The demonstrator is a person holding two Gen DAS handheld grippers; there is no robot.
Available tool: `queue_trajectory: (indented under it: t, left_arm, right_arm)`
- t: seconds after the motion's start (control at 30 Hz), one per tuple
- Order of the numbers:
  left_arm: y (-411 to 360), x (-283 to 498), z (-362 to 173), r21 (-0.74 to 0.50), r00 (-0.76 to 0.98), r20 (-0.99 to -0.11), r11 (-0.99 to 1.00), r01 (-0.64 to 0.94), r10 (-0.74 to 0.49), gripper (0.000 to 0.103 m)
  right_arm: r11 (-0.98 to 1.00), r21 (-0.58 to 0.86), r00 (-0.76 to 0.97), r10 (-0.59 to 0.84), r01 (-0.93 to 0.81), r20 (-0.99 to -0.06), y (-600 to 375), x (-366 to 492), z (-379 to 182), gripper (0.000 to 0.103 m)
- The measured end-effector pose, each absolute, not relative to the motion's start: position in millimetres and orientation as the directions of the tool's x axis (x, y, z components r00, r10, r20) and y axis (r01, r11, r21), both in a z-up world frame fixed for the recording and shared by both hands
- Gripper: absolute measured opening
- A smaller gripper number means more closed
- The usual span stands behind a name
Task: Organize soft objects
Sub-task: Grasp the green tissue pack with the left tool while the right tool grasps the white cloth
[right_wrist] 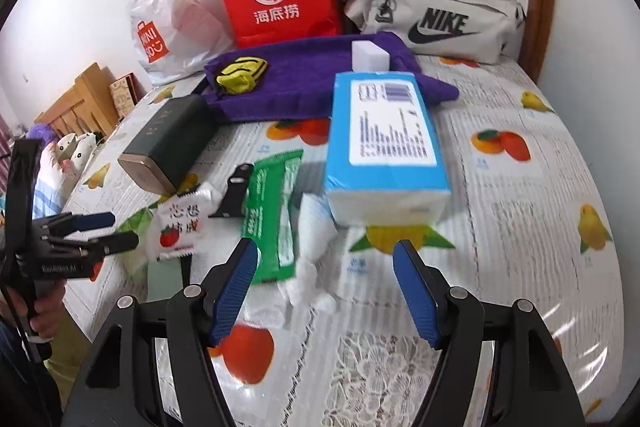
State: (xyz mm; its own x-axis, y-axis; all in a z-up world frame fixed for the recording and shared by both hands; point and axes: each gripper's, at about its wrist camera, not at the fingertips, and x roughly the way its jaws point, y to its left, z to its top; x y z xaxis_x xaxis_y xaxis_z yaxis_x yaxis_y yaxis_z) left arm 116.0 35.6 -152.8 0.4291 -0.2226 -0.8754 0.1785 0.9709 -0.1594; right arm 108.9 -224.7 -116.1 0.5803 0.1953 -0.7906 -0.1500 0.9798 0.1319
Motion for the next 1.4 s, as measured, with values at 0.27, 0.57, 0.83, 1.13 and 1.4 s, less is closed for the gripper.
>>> queue_trajectory:
  t: [0.27, 0.57, 0.83, 1.13, 1.4]
  left_arm:
    - [30, 106, -155, -0.164, 0.414, -0.874, 0.956, 0.245, -0.256, 0.082]
    - [27, 104, -155, -0.181, 0.399, -0.872, 0.944, 0.277, -0.284, 0.082]
    - [7, 108, -165, -0.055, 0.446, -0.876, 0.956, 0.29, -0.185, 0.086]
    - [28, 111, -164, 0.002, 0.513, -0.852, 0.979, 0.202, -0.104, 0.071]
    - [48, 110, -166, 0.003, 0.531, -0.845, 0.991, 0.133, -0.069, 0.073]
  right_arm:
    - [0.984, 0.13, 0.557, 0.177, -0.123, -0.812, -228, 106, -129, 0.07]
    - [0.983, 0.128, 0.551, 0.178, -0.129, -0.815, -225, 107, -133, 0.07]
    - [0.982, 0.132, 0.537, 0.184, -0.133, -0.823, -223, 109, -140, 0.07]
    - [0.985, 0.078, 0.575, 0.153, -0.154, -0.804, -214, 112, -137, 0.07]
    - [0.977, 0.067, 0.529, 0.167, -0.202, -0.832, -204, 121, -152, 0.055]
